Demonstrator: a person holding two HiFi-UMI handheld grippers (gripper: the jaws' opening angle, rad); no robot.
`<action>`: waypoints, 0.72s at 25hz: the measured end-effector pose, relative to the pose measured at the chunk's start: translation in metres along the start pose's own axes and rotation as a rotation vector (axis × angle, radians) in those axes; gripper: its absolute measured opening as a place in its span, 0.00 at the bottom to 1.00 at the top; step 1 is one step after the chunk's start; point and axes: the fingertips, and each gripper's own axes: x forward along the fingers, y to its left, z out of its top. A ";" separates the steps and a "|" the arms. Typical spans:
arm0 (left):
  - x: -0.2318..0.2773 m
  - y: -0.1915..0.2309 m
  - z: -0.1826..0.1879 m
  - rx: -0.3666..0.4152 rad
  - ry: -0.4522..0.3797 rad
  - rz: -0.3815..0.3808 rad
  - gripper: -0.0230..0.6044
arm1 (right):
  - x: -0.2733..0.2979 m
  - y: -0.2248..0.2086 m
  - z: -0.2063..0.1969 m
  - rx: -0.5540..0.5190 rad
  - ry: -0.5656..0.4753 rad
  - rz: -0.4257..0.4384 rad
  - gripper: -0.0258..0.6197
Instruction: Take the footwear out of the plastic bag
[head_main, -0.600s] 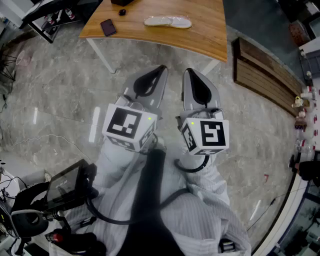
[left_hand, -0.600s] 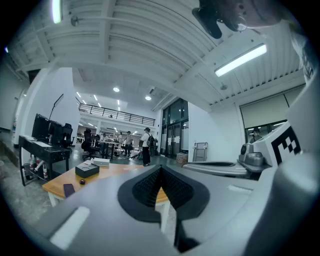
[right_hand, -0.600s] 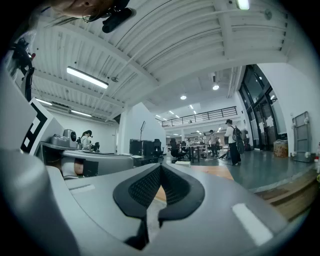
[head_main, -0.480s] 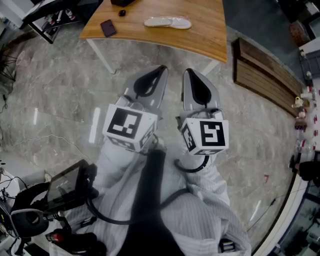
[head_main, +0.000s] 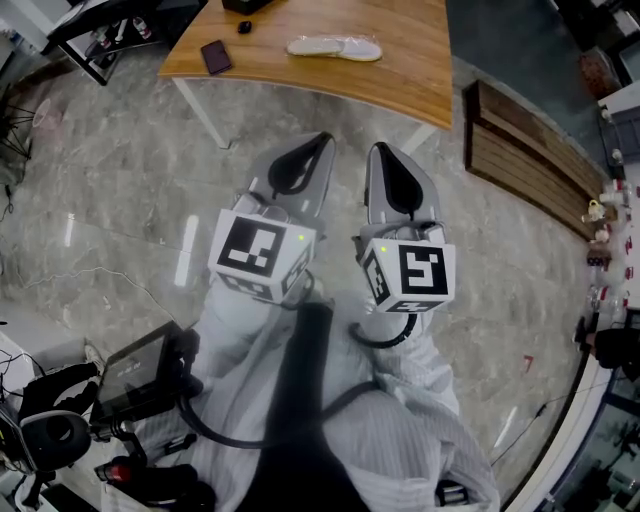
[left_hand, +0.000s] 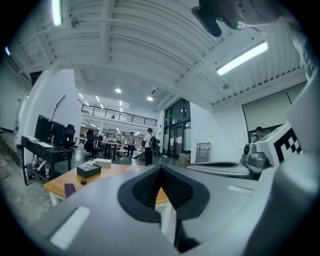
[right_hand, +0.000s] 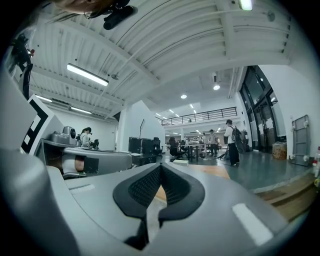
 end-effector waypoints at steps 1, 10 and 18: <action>0.002 0.002 -0.001 0.005 0.001 0.005 0.04 | 0.002 -0.002 -0.002 -0.002 0.007 0.001 0.06; 0.044 0.024 -0.033 -0.016 0.076 0.078 0.04 | 0.036 -0.049 -0.023 0.018 0.067 0.022 0.06; 0.161 0.114 -0.046 -0.020 0.094 0.089 0.04 | 0.172 -0.096 -0.037 0.016 0.084 0.017 0.06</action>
